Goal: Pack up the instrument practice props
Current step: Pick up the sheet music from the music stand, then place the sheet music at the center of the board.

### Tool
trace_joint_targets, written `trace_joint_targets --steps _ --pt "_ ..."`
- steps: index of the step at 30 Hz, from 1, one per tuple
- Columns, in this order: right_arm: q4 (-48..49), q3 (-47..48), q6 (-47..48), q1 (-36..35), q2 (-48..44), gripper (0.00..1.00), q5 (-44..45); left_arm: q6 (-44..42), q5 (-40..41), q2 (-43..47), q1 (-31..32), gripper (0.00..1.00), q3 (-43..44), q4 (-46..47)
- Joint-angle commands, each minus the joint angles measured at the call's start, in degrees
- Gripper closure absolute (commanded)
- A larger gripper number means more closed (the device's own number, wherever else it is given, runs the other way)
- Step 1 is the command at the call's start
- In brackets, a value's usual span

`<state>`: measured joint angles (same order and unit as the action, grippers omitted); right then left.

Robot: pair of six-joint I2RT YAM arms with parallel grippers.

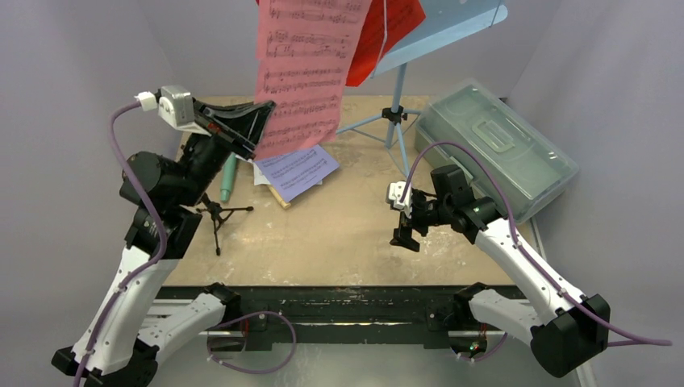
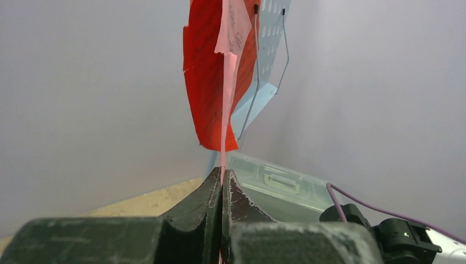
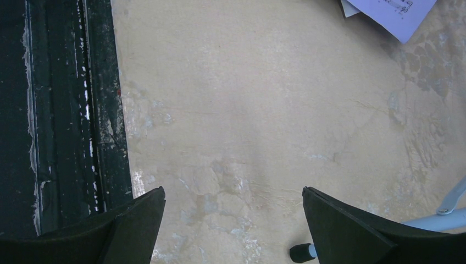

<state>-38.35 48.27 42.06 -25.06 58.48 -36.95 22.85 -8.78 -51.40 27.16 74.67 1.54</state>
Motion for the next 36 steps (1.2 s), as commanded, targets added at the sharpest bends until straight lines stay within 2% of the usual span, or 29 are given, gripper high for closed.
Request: trace_joint_targets --steps 1,17,26,36 --pt "0.73 -0.29 -0.05 0.32 -0.39 0.01 -0.07 -0.75 2.42 2.73 0.18 1.00 -5.66 -3.39" --pt "0.82 -0.39 -0.05 0.29 -0.29 0.01 0.30 -0.53 10.86 8.31 0.18 1.00 -25.58 -4.61" --pt "0.82 -0.44 -0.05 0.29 -0.38 0.01 0.39 -1.59 14.37 4.76 -0.06 1.00 -30.10 -2.42" --pt "0.82 -0.54 0.04 0.33 -0.60 0.01 0.39 0.70 12.91 3.67 -2.56 1.00 -33.54 0.60"
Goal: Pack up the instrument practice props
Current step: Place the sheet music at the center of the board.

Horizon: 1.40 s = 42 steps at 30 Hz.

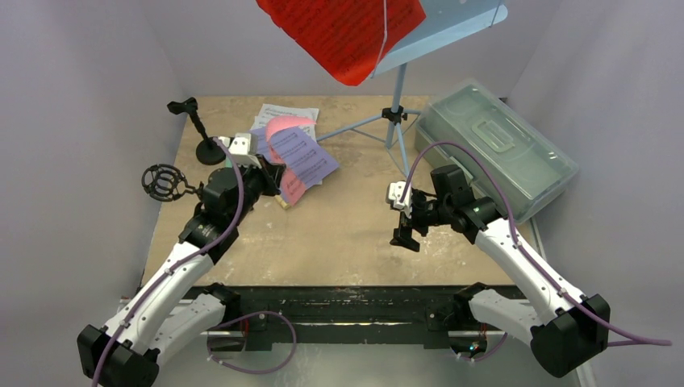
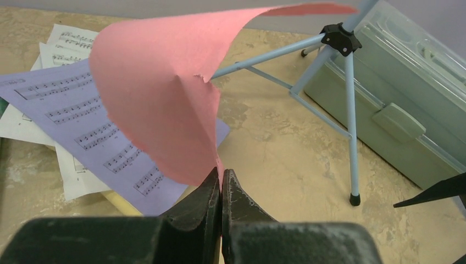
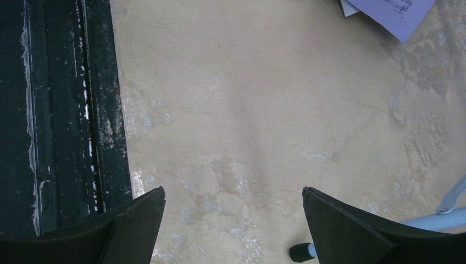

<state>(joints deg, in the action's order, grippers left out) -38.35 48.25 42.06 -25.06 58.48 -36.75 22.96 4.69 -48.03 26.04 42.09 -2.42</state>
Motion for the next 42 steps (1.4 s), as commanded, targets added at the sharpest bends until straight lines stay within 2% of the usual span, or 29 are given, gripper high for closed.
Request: trace_joint_targets --steps 1,15,35,42 --pt "0.82 -0.47 -0.01 0.29 -0.60 0.01 0.19 0.90 -1.19 0.37 -1.90 1.00 -1.29 4.68" --pt "0.82 -0.44 0.04 0.32 -0.65 0.01 0.19 5.97 -9.69 0.39 -5.93 1.00 -3.51 6.89" --pt "0.82 -0.45 0.04 0.32 -0.73 0.01 0.19 14.95 -24.45 0.48 -6.09 1.00 0.23 12.73" --pt "0.84 -0.52 0.04 0.32 -0.87 0.01 0.26 14.82 -26.56 1.03 -6.16 1.00 -5.06 12.14"
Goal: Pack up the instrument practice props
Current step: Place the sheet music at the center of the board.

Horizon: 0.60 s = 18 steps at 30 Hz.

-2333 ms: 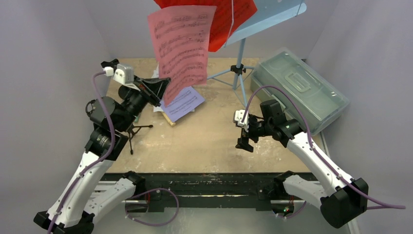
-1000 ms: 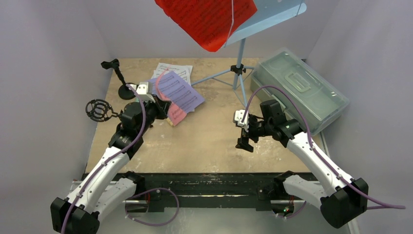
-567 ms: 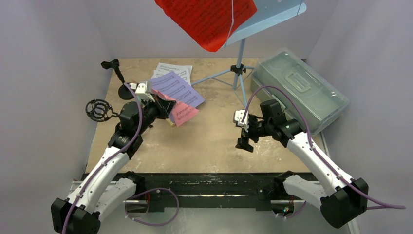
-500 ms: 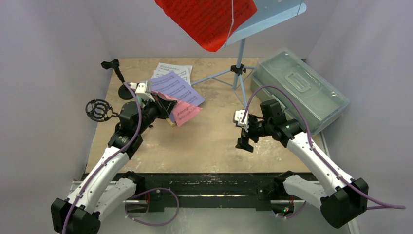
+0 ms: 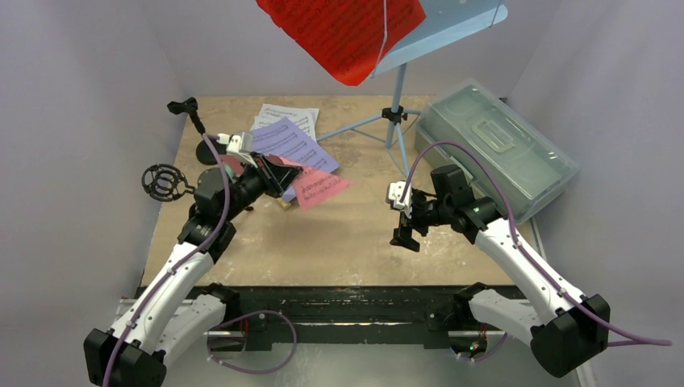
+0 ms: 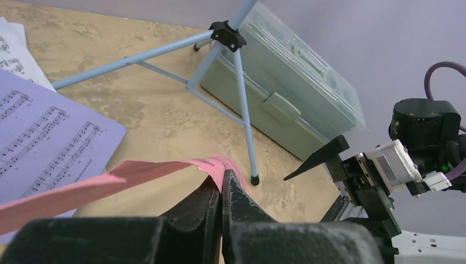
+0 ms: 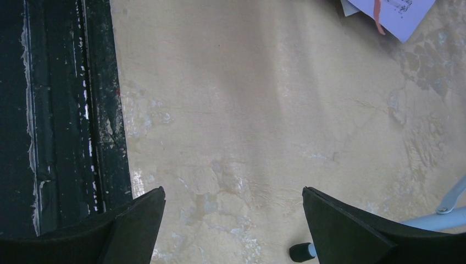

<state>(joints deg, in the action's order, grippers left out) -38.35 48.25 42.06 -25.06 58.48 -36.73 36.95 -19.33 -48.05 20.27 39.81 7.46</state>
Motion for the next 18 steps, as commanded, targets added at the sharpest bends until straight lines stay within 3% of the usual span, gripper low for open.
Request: trace_joint_targets --steps 1,12,18 --pt "0.82 -0.50 0.07 0.36 -0.89 0.01 0.25 1.07 -2.29 1.56 -0.40 1.00 -3.75 1.95" --pt "0.73 -0.51 0.21 0.33 -1.00 0.01 0.01 7.44 3.83 9.19 -1.02 1.00 -19.97 -4.01" --pt "0.68 -0.52 0.21 0.28 -1.16 0.01 -0.01 9.59 9.09 6.93 -1.02 1.00 -22.94 -6.30"
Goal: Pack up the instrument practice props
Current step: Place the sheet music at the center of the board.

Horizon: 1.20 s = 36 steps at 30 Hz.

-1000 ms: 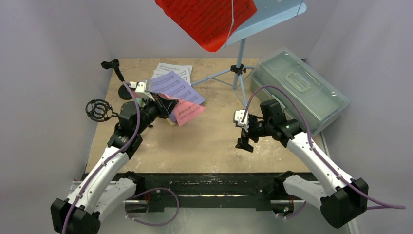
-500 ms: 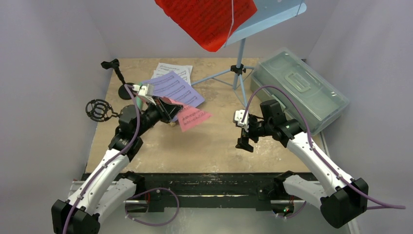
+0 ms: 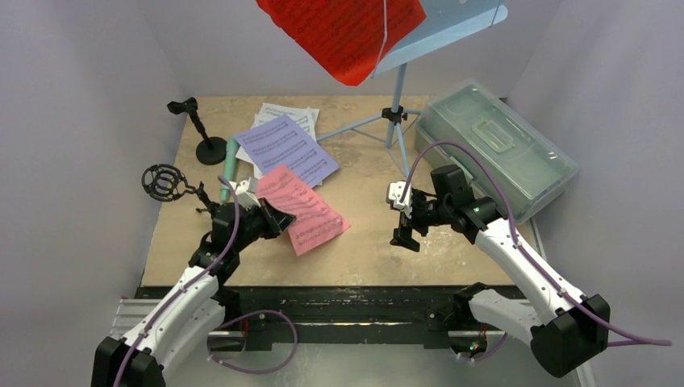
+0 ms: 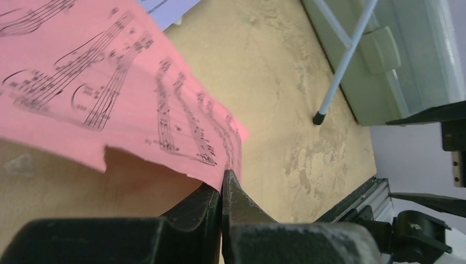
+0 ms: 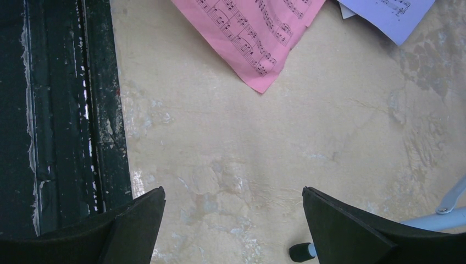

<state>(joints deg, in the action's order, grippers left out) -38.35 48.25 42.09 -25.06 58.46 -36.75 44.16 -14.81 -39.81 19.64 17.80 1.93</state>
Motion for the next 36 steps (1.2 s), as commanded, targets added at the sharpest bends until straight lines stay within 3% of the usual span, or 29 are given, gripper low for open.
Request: trace_joint_targets --steps 1,9,36 --pt "0.65 -0.50 0.19 0.27 -1.13 0.01 0.01 2.40 5.46 -1.92 -0.39 1.00 -0.99 -1.32" --pt "0.73 -0.52 0.19 0.32 -0.99 0.01 0.06 2.18 11.05 -3.55 -0.39 1.00 0.61 -7.90" --pt "0.64 -0.52 0.19 0.30 -0.76 0.01 0.10 1.14 13.43 -4.43 -0.39 1.00 5.80 -13.75"
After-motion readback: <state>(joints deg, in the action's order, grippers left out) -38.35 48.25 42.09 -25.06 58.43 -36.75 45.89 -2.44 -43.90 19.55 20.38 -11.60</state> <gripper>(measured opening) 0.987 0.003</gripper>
